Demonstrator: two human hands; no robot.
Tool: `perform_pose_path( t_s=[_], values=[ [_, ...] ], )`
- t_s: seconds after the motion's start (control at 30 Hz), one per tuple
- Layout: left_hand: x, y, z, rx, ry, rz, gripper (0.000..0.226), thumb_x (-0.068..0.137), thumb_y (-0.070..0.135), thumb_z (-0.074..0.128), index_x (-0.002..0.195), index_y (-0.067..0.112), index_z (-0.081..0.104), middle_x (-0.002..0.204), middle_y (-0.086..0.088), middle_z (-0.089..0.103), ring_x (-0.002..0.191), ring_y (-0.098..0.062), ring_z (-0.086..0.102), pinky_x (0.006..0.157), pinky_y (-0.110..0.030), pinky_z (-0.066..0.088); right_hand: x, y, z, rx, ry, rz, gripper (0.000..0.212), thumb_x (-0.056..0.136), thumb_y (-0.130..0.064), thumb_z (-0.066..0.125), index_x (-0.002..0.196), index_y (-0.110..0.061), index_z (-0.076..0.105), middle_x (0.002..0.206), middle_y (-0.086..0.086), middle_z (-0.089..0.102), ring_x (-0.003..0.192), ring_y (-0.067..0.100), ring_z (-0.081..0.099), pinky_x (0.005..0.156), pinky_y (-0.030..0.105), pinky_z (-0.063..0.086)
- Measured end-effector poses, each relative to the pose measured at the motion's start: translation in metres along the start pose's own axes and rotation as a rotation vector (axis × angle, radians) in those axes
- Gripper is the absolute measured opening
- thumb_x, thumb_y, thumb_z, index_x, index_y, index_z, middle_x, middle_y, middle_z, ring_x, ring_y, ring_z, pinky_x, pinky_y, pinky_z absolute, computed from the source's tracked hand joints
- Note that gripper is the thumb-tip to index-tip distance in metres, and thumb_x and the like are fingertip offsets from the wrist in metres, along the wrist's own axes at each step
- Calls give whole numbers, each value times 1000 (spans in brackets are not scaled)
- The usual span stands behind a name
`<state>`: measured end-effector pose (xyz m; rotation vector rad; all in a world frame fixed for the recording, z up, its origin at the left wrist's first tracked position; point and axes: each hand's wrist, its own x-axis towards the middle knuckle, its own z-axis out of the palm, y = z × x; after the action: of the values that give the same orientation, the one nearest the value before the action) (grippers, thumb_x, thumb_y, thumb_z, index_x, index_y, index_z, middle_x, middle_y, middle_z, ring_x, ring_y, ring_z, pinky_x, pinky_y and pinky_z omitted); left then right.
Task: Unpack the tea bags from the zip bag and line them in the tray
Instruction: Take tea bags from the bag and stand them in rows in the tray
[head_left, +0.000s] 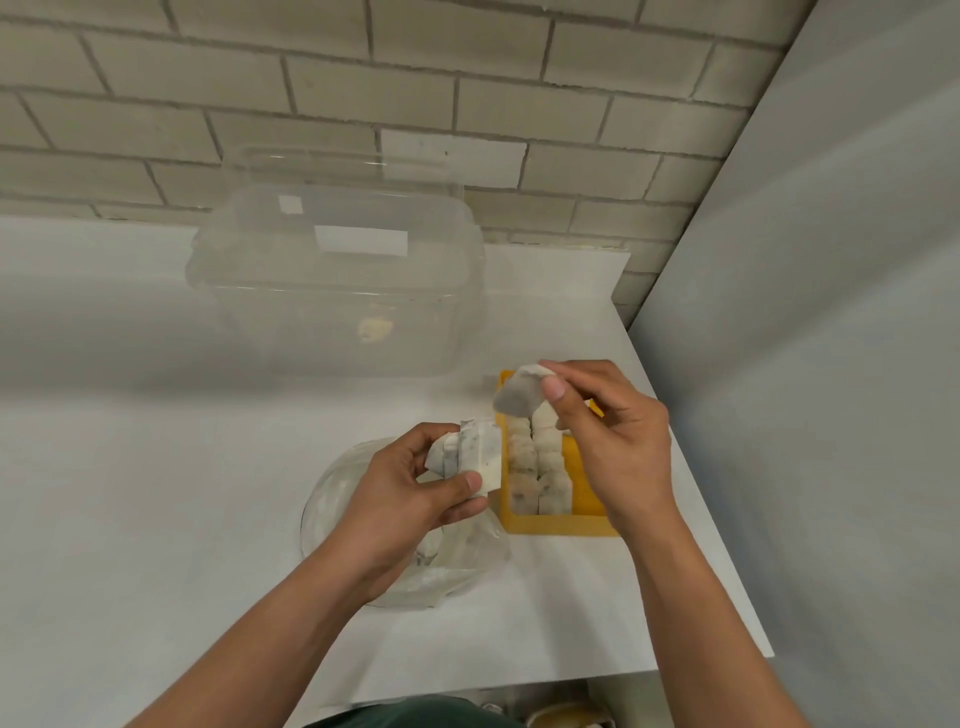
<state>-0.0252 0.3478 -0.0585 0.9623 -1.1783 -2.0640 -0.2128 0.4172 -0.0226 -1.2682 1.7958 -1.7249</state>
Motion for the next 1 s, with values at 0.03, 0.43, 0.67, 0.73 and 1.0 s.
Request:
perform_pose_path(
  t_s=[0.03,0.43,0.67,0.73,1.0],
  values=[
    [0,-1,0,-1,4,-2,33,88,-10,73,113,11,73,121,-21,69,106,-38,74,80,-34,63,1,1,-3,-15,5,-8,16,93,-21,72,107,-19,80,105,-6,74,99,19,70,77,44,59],
    [2,-2,1,0,-5,-7,34,88,-8,74,113,15,75,120,-20,71,105,-39,74,81,-33,63,21,82,-39,-146,228,317,16,105,-27,57,104,-37,70,99,-14,72,90,13,73,84,36,63],
    [-1,-1,2,-1,7,-4,35,87,-10,74,113,14,75,117,-19,72,104,-40,74,79,-32,63,33,130,-38,-447,75,402,18,107,-31,48,111,-27,65,106,-1,70,96,25,69,90,44,58],
    [-1,-2,2,-2,14,0,34,87,-10,73,112,14,75,116,-19,73,103,-40,75,79,-32,63,33,136,-35,-480,33,410,20,107,-29,48,114,-23,65,110,1,70,98,24,66,88,39,55],
    [-6,-4,-6,8,52,2,34,87,-10,74,113,13,74,116,-17,73,103,-36,75,80,-34,63,34,139,-25,-484,21,463,29,105,-30,54,130,-17,64,130,4,66,115,24,61,92,29,44]
  ],
)
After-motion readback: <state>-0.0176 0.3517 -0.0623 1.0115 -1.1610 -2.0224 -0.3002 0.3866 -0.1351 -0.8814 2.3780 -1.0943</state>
